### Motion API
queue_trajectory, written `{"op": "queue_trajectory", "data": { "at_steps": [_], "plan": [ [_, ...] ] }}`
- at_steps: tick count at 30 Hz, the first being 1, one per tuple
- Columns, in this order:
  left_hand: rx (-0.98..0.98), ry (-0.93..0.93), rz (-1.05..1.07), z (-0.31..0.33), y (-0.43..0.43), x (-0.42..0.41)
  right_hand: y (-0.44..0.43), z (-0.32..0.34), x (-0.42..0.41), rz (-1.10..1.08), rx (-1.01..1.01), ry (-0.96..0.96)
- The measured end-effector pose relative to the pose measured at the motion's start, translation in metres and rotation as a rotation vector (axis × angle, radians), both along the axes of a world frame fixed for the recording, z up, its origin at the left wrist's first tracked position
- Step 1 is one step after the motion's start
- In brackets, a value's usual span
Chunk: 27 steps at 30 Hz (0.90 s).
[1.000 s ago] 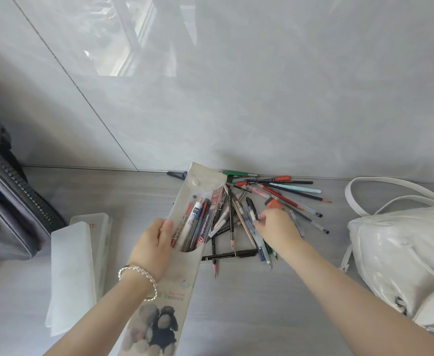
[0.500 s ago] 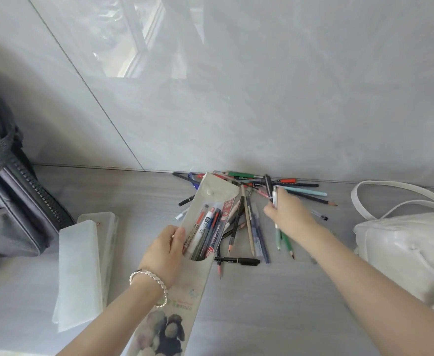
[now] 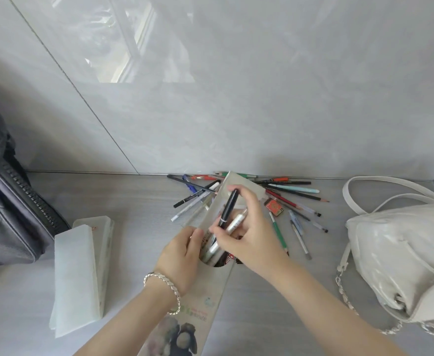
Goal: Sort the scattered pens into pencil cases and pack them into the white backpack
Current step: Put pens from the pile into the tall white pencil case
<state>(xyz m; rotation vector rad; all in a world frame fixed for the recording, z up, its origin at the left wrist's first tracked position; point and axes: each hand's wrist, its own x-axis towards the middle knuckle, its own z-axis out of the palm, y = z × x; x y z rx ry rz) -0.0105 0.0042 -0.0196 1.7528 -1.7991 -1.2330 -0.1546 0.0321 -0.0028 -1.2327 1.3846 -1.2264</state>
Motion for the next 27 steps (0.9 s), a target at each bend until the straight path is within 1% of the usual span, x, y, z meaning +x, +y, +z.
{"op": "queue_trajectory", "data": {
  "at_steps": [2, 5, 6, 7, 8, 10, 13, 14, 15, 16, 18, 19, 20, 21, 22, 23, 24, 25, 27],
  "plan": [
    [0.006, -0.022, 0.002, -0.002, 0.000, 0.003, -0.002, -0.003, 0.001, -0.044, -0.037, 0.020],
    [0.013, -0.014, 0.016, -0.004, 0.002, 0.007, -0.009, -0.013, 0.001, -0.226, -0.058, -0.016],
    [0.009, -0.014, 0.018, -0.004, 0.002, 0.008, -0.010, -0.016, 0.001, -0.251, -0.056, -0.019],
    [0.003, -0.014, 0.023, -0.004, 0.001, 0.008, -0.011, -0.019, 0.002, -0.252, -0.055, 0.026],
    [-0.002, -0.015, 0.029, -0.005, 0.001, 0.008, -0.012, -0.022, 0.004, -0.231, -0.066, 0.110],
    [-0.008, -0.017, 0.047, -0.005, 0.001, 0.008, -0.011, -0.027, 0.009, -0.152, -0.096, 0.342],
    [-0.002, 0.001, 0.061, -0.007, -0.001, 0.008, -0.011, -0.042, 0.023, -0.036, -0.249, 0.698],
    [0.002, -0.005, 0.062, -0.008, -0.003, 0.008, -0.011, -0.046, 0.026, -0.013, -0.286, 0.755],
    [0.005, -0.024, 0.065, -0.009, -0.004, 0.010, -0.010, -0.048, 0.026, 0.011, -0.293, 0.749],
    [0.005, -0.045, 0.072, -0.011, -0.006, 0.012, -0.011, -0.047, 0.023, 0.027, -0.288, 0.696],
    [0.012, -0.078, 0.093, -0.014, -0.012, 0.020, -0.012, -0.046, 0.011, -0.062, -0.283, 0.584],
    [0.020, -0.089, 0.108, -0.015, -0.015, 0.024, -0.012, -0.047, 0.003, -0.159, -0.248, 0.548],
    [0.026, -0.100, 0.126, -0.016, -0.018, 0.027, -0.014, -0.050, -0.008, -0.256, -0.168, 0.528],
    [0.028, -0.110, 0.139, -0.016, -0.020, 0.031, -0.018, -0.055, -0.019, -0.325, -0.032, 0.536],
    [0.029, -0.114, 0.148, -0.016, -0.022, 0.033, -0.021, -0.063, -0.030, -0.343, 0.158, 0.560],
    [0.028, -0.113, 0.155, -0.016, -0.022, 0.035, -0.023, -0.074, -0.040, -0.316, 0.363, 0.592],
    [0.024, -0.113, 0.157, -0.016, -0.022, 0.036, -0.024, -0.084, -0.047, -0.257, 0.525, 0.629],
    [0.022, -0.114, 0.157, -0.015, -0.022, 0.037, -0.025, -0.093, -0.050, -0.196, 0.627, 0.663],
    [0.023, -0.113, 0.157, -0.015, -0.021, 0.037, -0.028, -0.104, -0.050, -0.124, 0.708, 0.686]
  ]
}}
